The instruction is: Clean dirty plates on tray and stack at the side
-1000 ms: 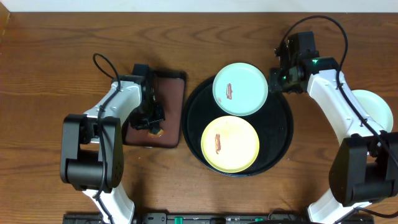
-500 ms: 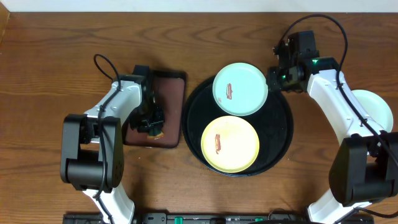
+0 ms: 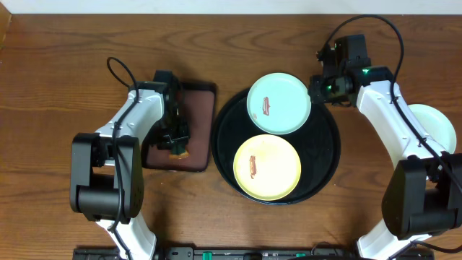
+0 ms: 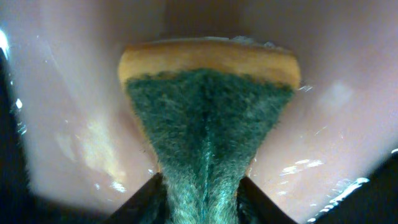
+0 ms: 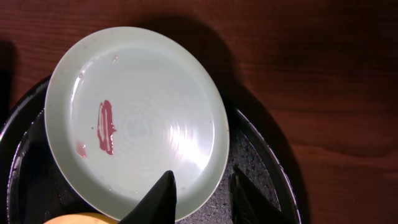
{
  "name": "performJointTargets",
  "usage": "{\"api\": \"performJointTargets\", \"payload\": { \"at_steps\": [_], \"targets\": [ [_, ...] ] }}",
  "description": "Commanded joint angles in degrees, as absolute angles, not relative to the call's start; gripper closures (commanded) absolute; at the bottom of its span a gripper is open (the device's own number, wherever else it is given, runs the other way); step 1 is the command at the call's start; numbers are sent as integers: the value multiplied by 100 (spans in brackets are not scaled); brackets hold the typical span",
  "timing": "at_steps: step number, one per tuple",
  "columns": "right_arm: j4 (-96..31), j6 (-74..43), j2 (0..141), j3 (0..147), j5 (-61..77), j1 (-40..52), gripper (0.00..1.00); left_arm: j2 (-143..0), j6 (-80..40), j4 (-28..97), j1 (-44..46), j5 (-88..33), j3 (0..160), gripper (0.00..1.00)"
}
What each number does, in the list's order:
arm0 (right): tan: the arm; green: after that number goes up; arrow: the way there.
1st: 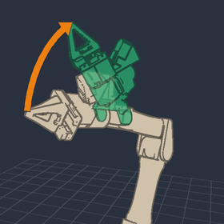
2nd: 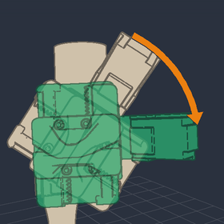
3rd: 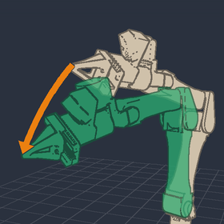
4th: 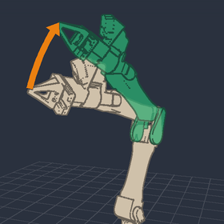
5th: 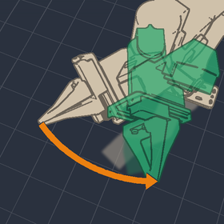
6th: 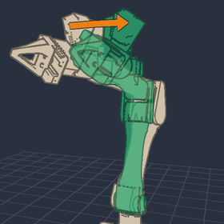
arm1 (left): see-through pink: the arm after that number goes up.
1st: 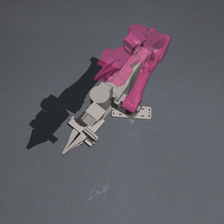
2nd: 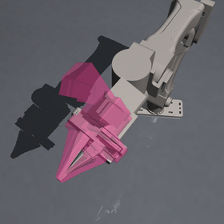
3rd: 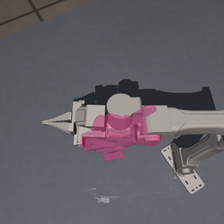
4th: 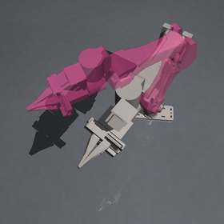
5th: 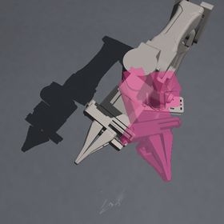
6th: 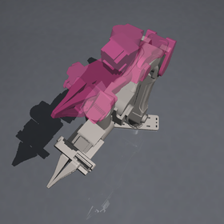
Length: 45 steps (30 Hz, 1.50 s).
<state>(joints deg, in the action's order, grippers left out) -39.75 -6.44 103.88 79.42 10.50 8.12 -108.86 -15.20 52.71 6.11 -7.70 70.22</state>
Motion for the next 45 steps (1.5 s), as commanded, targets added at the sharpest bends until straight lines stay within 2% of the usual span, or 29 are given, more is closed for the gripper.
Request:
{"api": "performJointTargets", "payload": {
  "at_steps": [1,9,13,15,17,18,21,34,39,45],
  "targets": [
    [-3962,-552,10396,7950,1081,834,73,-10855,-1527,5354,613,-410,7144,57],
    [-3966,-574,10396,7950,1081,834,73,-10855,-1575,5247,620,-403,7118,59],
    [-3966,-572,10396,7950,1081,834,73,-10855,-1575,4915,620,-403,6910,73],
    [-3975,-572,10396,7950,1081,834,73,-10857,-1570,4873,620,-403,6831,72],
    [-3983,-572,10396,7950,1081,834,73,-10857,-1555,4880,620,-403,6829,64],
    [-3983,-572,10396,7950,1081,834,73,-10855,-1518,4869,620,-403,6829,66],
    [-3983,-572,10396,7950,1081,834,73,-10857,-1509,4840,620,-401,6829,92],
    [-3931,-565,11157,7948,1098,871,75,-10866,-1507,4289,663,-405,6569,93],
    [-3686,-545,11474,7948,1100,880,76,-10853,-1505,4512,661,-405,6689,92],
    [-3603,-554,11843,7948,1081,882,81,-10853,-1494,5360,661,-513,7550,93]
  ]
}}
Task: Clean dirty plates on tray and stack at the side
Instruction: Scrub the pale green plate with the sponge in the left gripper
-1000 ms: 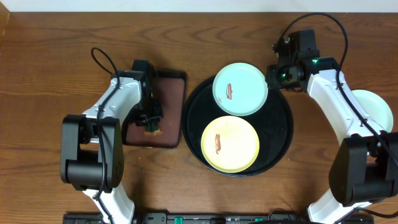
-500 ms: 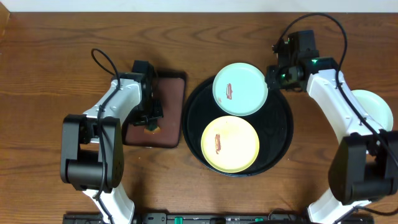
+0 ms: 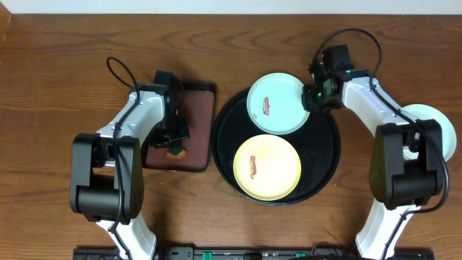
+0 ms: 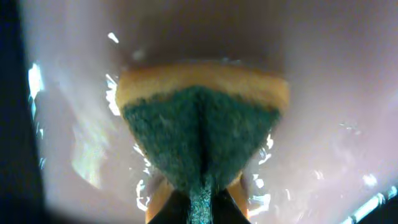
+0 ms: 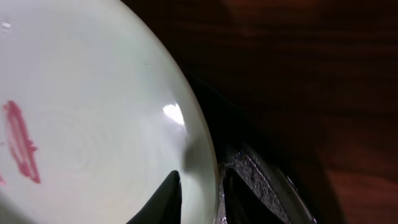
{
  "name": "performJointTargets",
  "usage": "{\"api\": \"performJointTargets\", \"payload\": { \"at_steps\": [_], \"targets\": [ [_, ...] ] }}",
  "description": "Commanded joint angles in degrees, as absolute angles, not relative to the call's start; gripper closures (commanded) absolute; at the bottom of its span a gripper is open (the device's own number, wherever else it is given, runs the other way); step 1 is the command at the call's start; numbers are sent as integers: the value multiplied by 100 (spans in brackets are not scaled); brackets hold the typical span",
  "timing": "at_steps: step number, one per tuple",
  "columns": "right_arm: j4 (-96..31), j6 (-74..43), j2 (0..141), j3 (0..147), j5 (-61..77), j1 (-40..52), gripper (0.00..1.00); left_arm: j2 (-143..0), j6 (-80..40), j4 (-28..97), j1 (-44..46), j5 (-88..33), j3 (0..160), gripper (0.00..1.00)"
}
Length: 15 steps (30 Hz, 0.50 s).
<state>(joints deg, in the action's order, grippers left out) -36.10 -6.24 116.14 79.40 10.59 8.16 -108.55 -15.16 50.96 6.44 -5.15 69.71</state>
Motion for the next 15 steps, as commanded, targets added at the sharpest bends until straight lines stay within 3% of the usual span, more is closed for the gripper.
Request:
{"api": "performJointTargets", "payload": {
  "at_steps": [1,2,3,8,15],
  "targets": [
    [-3603,-554,11887,7948,1081,884,88,-10853,-1444,5502,663,-631,7743,93],
    [-3603,-554,11907,7948,1081,884,97,-10853,-1389,5627,663,-786,7942,92],
    [-3605,-554,11907,7948,1079,884,99,-10853,-1372,5719,674,-947,8123,92],
    [-3575,-550,11858,7950,1079,884,99,-10853,-1380,5607,882,-1776,8678,92],
    [-3798,-552,11850,7950,1004,888,99,-10951,-2023,4338,1643,-2178,8702,93]
  ]
}}
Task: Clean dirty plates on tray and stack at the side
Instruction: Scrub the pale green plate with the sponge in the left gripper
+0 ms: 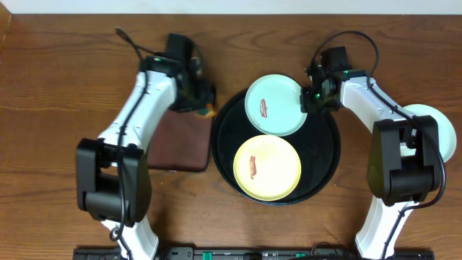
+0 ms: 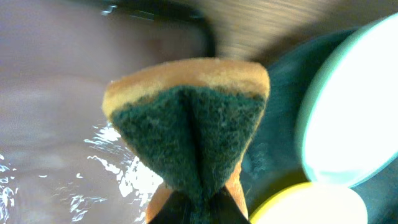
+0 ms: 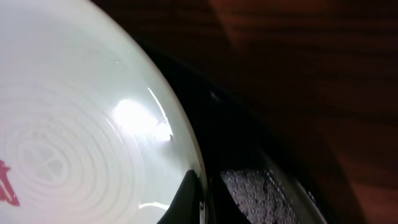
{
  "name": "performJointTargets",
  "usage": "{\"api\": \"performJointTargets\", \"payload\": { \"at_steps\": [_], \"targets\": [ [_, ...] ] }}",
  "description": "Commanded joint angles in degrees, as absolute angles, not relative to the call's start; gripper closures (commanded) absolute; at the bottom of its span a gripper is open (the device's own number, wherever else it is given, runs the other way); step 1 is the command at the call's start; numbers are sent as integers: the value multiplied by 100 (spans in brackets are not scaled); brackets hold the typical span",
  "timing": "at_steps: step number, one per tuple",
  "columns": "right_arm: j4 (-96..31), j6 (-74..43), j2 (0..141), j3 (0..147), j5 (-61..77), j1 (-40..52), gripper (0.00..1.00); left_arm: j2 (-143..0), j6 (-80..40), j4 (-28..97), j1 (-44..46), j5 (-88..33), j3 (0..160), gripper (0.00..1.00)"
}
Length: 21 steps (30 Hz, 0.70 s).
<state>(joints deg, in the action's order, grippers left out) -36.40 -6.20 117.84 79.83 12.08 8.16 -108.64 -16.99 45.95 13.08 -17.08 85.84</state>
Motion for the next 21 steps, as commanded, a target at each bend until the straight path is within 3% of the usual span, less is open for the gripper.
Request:
{"api": "performJointTargets", "payload": {
  "at_steps": [1,10,21],
  "targets": [
    [-3826,-552,11850,7950,950,895,99,-10997,-2137,4147,1793,-2255,8702,93],
    [-4042,-550,11769,7953,834,1028,99,-11426,-3074,2749,2821,-2362,8702,93],
    [-4191,-552,11504,7953,587,1179,99,-12291,-3634,1986,3098,-2716,8702,93]
  ]
}}
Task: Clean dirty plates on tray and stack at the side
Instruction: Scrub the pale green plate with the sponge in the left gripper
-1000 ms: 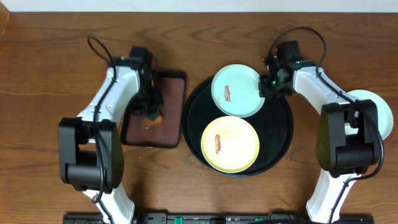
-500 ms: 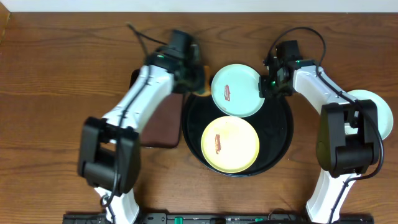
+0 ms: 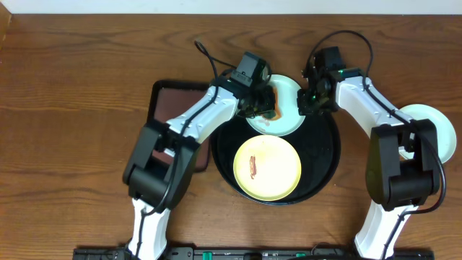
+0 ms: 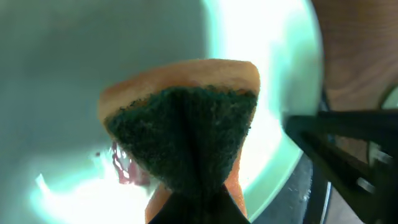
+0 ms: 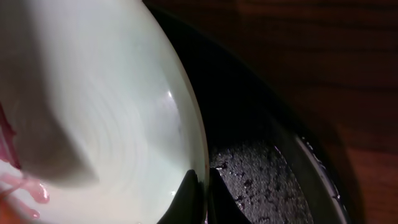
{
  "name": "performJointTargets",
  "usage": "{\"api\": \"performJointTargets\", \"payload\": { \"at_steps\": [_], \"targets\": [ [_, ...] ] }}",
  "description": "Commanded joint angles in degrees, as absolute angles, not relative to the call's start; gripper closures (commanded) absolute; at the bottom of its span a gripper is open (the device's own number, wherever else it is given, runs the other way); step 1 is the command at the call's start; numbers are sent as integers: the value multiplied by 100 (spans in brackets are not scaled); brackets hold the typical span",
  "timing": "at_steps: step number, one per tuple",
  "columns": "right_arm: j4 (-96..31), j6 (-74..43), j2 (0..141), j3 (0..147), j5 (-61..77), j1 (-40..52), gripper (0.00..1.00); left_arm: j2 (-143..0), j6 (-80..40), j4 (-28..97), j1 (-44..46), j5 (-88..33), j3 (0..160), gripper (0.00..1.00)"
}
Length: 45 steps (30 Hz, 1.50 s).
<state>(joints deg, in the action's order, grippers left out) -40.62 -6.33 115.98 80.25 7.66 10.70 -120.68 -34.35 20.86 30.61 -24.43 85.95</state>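
A pale green plate (image 3: 287,108) with a red smear lies at the back of the round black tray (image 3: 325,155). My left gripper (image 3: 266,106) is shut on an orange and green sponge (image 4: 180,134), which presses on the green plate (image 4: 74,68) beside the smear (image 4: 124,168). My right gripper (image 3: 312,100) is shut on the plate's right rim (image 5: 200,155). A yellow plate (image 3: 267,167) with a red smear sits at the tray's front.
A dark brown rectangular tray (image 3: 167,126) lies left of the black tray. A clean pale green plate (image 3: 437,126) rests at the table's right edge, partly under my right arm.
My left gripper carried the sponge from above the brown tray's far right corner onto the green plate. My right gripper still pinches the plate's rim.
The sponge was held in the wet brown tray while my right gripper stood open at the green plate's rim. It then straddled the rim and shut on it as the sponge rose. Now the sponge sits on the held plate.
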Motion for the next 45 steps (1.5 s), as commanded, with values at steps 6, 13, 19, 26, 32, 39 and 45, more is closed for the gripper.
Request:
{"api": "performJointTargets", "payload": {
  "at_steps": [6,13,19,26,32,39,45],
  "targets": [
    [-4292,-550,11496,7953,585,1190,99,-12814,-3566,1708,3068,-2936,8702,93],
    [-4309,-550,11496,7953,582,1210,99,-12774,-3017,2875,2814,-1522,8932,93],
    [-4311,-550,11496,7953,585,1210,99,-12728,-2287,4060,2943,585,9557,93],
    [-4318,-552,11496,7953,585,1210,99,-12748,-2694,4058,2943,110,9633,92],
    [-4324,-554,11496,7953,585,1210,99,-12870,-3242,3210,3085,-1826,9623,93],
    [-4329,-598,11496,7953,585,1210,99,-12881,-3621,2934,3575,-2359,9623,93],
    [-4329,-637,11496,7953,587,1210,99,-12881,-3789,3393,3520,-2335,9623,93]
  ]
}}
